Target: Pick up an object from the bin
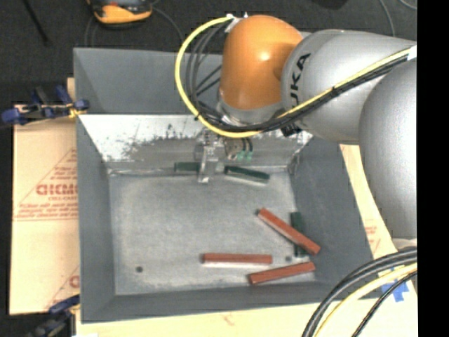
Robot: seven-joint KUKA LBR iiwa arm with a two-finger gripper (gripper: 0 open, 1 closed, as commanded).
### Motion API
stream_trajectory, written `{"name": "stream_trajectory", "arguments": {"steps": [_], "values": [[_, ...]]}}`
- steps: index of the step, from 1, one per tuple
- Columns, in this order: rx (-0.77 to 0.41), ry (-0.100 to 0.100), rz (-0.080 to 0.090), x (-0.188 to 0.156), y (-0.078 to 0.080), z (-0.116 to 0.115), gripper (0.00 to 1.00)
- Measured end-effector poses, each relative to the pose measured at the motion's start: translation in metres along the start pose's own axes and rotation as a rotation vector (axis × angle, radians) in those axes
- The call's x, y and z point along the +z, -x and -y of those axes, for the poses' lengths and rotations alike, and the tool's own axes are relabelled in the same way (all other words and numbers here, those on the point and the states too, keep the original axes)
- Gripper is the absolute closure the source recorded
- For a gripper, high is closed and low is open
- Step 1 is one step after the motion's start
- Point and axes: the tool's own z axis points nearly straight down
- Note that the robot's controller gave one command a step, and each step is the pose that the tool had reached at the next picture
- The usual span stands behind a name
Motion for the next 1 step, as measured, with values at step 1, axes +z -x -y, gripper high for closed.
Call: {"name": "stream_trajectory", "arguments": {"steps": [1], "values": [[-0.082, -0.003, -0.006, -0.0335, -0.0068, 0.0033, 1.0]]}}
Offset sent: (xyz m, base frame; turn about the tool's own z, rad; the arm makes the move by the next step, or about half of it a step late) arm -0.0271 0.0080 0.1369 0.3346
